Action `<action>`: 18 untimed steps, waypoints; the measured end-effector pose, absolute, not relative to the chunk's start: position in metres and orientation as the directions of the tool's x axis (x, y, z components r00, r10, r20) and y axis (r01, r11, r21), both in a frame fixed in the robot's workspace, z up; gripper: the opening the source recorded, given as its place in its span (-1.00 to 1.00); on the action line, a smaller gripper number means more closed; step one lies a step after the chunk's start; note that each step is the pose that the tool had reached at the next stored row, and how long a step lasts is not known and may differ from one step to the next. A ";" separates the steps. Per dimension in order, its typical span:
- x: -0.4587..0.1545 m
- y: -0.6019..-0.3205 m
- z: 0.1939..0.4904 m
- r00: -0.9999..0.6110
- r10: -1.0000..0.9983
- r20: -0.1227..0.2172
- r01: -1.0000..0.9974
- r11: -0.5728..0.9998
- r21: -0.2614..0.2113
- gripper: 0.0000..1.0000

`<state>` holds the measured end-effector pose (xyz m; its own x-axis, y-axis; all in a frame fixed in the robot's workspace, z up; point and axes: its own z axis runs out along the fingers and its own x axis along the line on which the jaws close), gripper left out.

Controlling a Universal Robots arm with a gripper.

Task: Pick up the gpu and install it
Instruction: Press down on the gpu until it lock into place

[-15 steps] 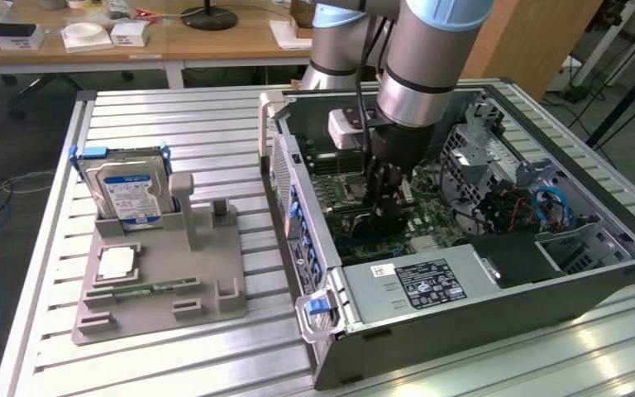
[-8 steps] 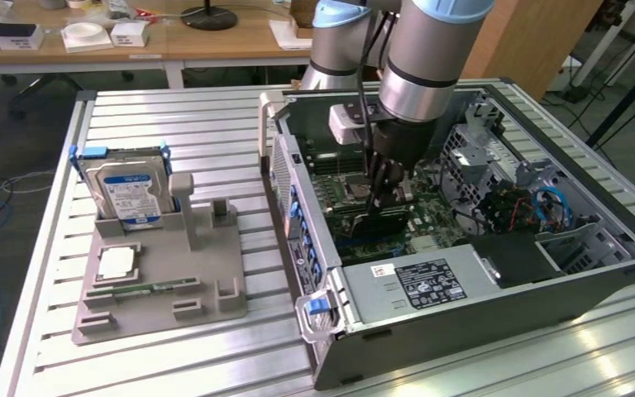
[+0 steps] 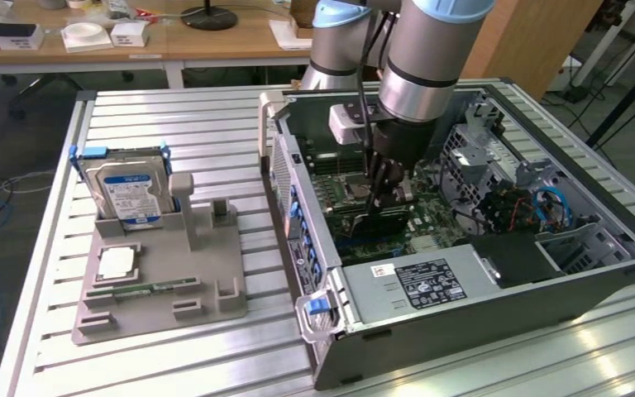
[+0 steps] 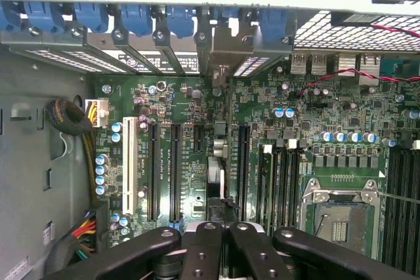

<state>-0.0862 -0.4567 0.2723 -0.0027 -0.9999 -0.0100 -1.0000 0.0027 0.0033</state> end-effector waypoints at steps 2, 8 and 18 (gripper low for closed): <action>-0.086 -0.457 0.272 -0.003 -1.000 -0.010 -1.000 0.003 0.003 -0.79; -0.086 -0.457 0.271 -0.003 -1.000 -0.010 -1.000 0.003 0.003 -0.79; -0.086 -0.457 0.264 -0.003 -1.000 -0.010 -1.000 0.003 0.003 -0.79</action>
<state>-0.0862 -0.4567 0.2637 -0.0027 -0.9999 -0.0098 -1.0000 0.0026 0.0033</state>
